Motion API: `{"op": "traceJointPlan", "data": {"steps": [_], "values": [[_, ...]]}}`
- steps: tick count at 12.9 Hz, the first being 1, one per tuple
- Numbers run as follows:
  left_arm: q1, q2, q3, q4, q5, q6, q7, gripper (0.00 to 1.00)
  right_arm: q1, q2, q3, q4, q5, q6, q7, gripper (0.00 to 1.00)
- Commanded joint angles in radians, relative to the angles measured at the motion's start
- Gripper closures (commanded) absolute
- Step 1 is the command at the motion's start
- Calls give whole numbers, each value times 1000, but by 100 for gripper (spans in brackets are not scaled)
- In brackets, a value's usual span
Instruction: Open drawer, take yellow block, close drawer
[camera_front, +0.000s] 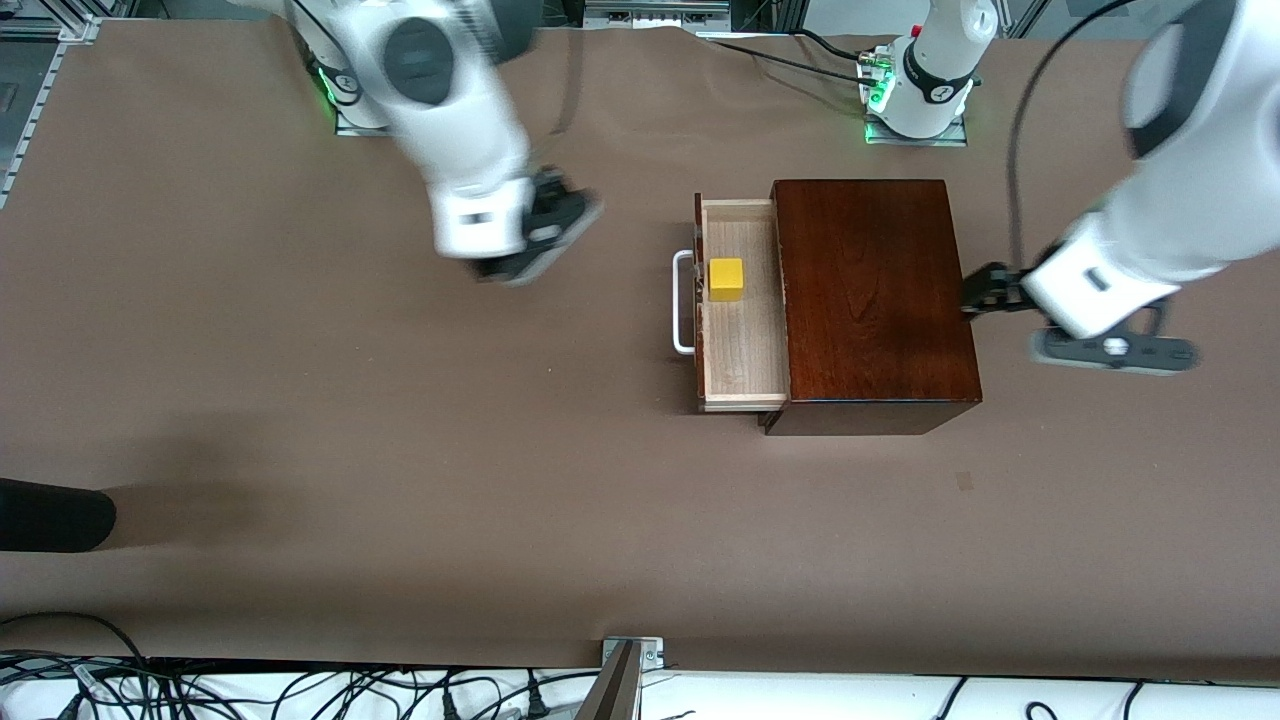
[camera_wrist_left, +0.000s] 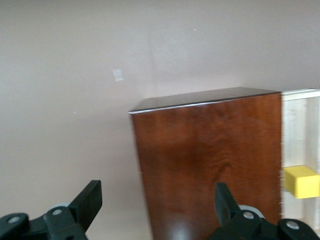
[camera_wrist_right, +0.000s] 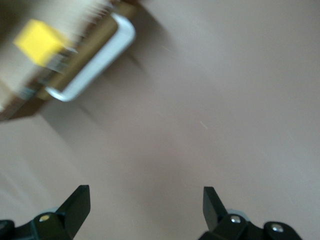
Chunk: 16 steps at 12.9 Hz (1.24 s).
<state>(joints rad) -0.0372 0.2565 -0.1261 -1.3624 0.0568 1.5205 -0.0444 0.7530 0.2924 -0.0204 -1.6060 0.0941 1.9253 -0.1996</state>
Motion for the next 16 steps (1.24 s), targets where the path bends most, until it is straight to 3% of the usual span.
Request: {"op": "traceJointPlan", "data": {"steps": [1, 3, 6, 10, 16], "values": [[16, -181, 52, -270, -25, 192, 90, 0, 130, 219, -15, 257, -55, 12, -44, 0], [16, -235, 59, -340, -25, 222, 54, 0, 170, 307, -12, 380, -108, 18, -120, 0], [16, -256, 74, -351, -40, 218, 58, 0, 224, 390, -13, 451, -125, 55, -230, 0], [19, -256, 71, -336, -57, 179, 66, 0, 253, 438, -13, 454, -172, 119, -313, 0], [19, -256, 71, -322, -57, 168, 60, 0, 255, 504, -13, 454, -172, 127, -316, 0]]}}
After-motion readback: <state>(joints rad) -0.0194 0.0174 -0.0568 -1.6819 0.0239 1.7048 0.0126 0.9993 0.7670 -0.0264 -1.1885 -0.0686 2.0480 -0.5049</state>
